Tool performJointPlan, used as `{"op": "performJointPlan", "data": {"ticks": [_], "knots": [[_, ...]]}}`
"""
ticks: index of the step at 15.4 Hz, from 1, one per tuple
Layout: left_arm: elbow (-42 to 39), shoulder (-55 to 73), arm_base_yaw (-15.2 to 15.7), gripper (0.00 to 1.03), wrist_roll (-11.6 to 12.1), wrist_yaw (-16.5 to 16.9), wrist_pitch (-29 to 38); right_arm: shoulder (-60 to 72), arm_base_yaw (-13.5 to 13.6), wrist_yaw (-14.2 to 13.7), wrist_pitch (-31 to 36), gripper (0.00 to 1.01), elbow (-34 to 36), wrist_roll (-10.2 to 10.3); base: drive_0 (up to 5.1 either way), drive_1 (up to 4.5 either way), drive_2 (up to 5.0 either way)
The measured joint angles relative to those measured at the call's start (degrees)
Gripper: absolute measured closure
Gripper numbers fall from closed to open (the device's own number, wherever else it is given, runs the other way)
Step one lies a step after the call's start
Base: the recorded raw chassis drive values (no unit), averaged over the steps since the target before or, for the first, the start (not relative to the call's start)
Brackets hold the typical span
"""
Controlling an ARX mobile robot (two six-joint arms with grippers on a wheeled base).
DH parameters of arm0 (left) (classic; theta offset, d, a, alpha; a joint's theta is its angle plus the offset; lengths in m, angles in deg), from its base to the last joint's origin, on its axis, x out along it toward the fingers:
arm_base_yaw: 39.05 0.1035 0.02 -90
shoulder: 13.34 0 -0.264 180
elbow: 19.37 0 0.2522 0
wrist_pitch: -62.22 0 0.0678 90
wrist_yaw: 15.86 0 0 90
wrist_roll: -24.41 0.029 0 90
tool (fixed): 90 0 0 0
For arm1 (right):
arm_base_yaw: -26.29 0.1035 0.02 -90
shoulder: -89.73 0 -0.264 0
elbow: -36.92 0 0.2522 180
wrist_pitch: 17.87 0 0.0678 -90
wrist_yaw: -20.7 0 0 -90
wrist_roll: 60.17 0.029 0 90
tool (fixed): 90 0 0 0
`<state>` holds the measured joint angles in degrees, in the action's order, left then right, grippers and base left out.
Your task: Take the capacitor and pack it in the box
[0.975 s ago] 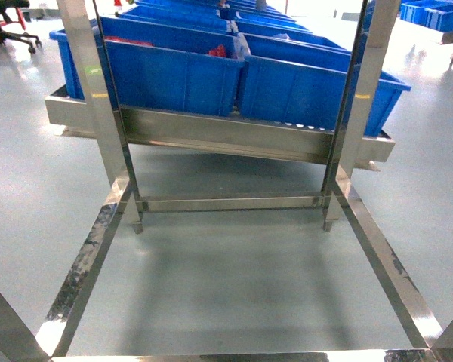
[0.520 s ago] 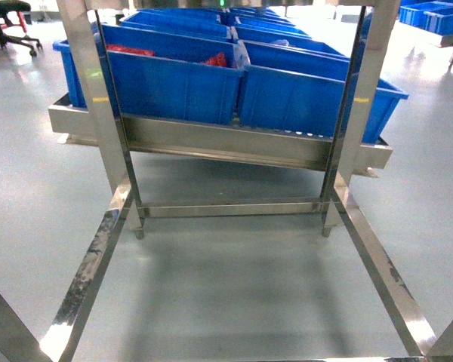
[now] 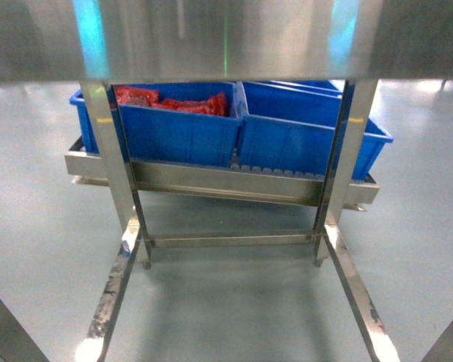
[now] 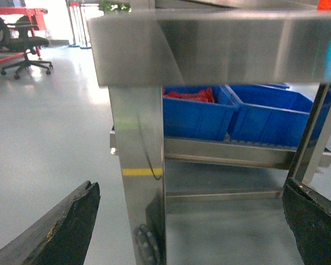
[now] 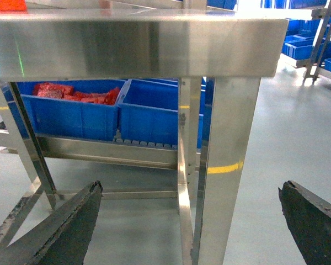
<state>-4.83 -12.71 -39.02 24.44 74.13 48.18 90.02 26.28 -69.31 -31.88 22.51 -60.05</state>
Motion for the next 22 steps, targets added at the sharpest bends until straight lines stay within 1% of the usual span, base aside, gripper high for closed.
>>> {"op": "performJointPlan", "data": {"ticks": [22], "knots": [[0.0,0.0,0.0,0.05,0.0,0.0,0.0,0.0,0.0,0.0,0.0,0.03,0.0,0.0,0.0,0.0,0.0]]}}
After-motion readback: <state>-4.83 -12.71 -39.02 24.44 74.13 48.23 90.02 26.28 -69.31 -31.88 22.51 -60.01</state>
